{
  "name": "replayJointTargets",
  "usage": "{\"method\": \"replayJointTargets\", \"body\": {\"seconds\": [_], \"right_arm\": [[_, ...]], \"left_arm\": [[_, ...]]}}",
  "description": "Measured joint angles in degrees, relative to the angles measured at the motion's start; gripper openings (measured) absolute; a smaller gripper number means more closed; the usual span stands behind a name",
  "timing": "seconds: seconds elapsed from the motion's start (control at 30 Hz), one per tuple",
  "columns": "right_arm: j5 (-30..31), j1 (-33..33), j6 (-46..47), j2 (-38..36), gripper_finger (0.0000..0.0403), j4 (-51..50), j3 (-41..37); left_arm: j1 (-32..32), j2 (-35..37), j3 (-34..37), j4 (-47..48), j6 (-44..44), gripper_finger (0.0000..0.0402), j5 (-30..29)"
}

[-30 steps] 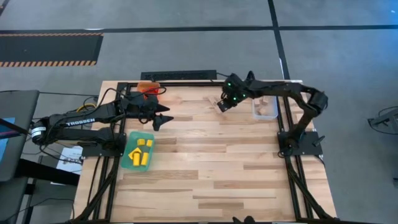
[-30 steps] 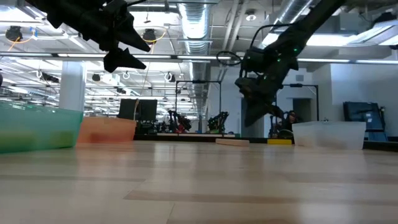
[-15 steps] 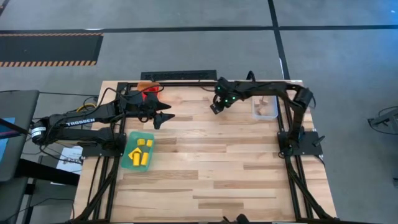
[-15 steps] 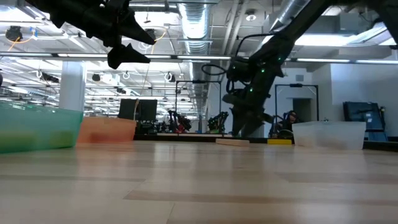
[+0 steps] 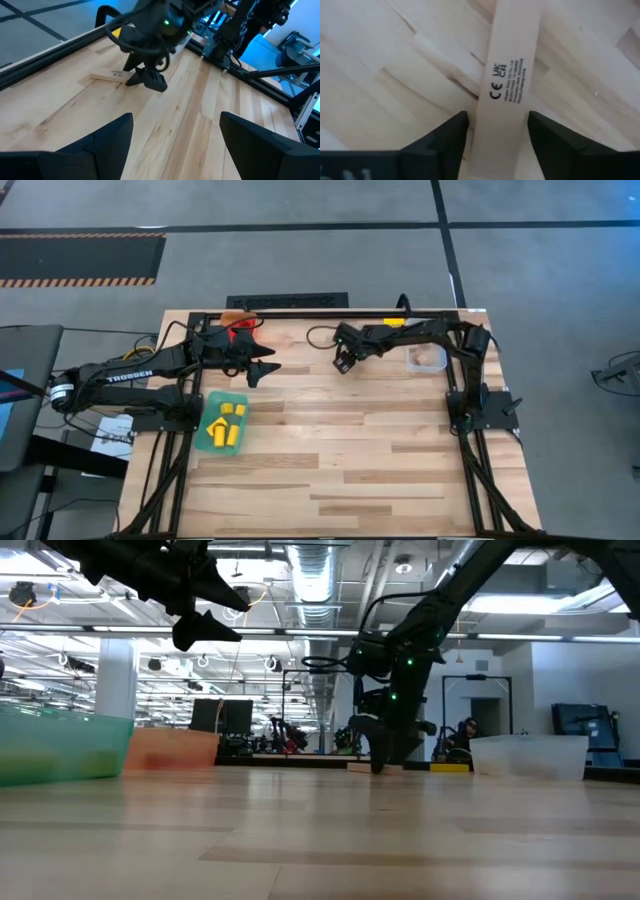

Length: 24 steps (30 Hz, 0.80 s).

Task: Sort & place blocks by color
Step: Put the brown wooden block into the white bin

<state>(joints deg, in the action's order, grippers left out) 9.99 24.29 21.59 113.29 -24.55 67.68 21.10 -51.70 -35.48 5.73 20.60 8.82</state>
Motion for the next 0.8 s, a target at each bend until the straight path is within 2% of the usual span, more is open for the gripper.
{"method": "replayJointTargets", "body": {"seconds": [0.13,0.27,0.33,0.4,0.63,0.8], "right_arm": [[3.78,-2.46,-0.27,-0.29,0.0187,-1.48,-0.03],[0.48,-2.92,-0.88,-2.98,0.0101,-3.87,-0.42],[-3.15,-2.20,-0.82,-5.42,0.0101,-6.34,-0.71],[-4.12,-1.20,-0.69,-9.00,0.0101,-9.09,-0.69],[-2.35,5.92,1.24,-26.44,0.0101,-17.21,-5.85],[1.97,12.21,7.16,-36.64,0.0101,-22.24,-11.85]], "left_arm": [[-0.02,0.00,0.00,-0.02,-0.32,0.0286,0.00],[0.00,0.00,0.00,0.03,-0.44,0.0286,0.02],[0.00,0.00,0.00,0.09,-0.44,0.0286,0.03],[-0.02,0.00,0.00,0.64,-0.44,0.0286,0.08],[-0.02,0.00,0.00,3.07,-0.44,0.0286,0.55],[-0.02,0.00,0.00,3.03,-0.63,0.0286,0.39]]}}
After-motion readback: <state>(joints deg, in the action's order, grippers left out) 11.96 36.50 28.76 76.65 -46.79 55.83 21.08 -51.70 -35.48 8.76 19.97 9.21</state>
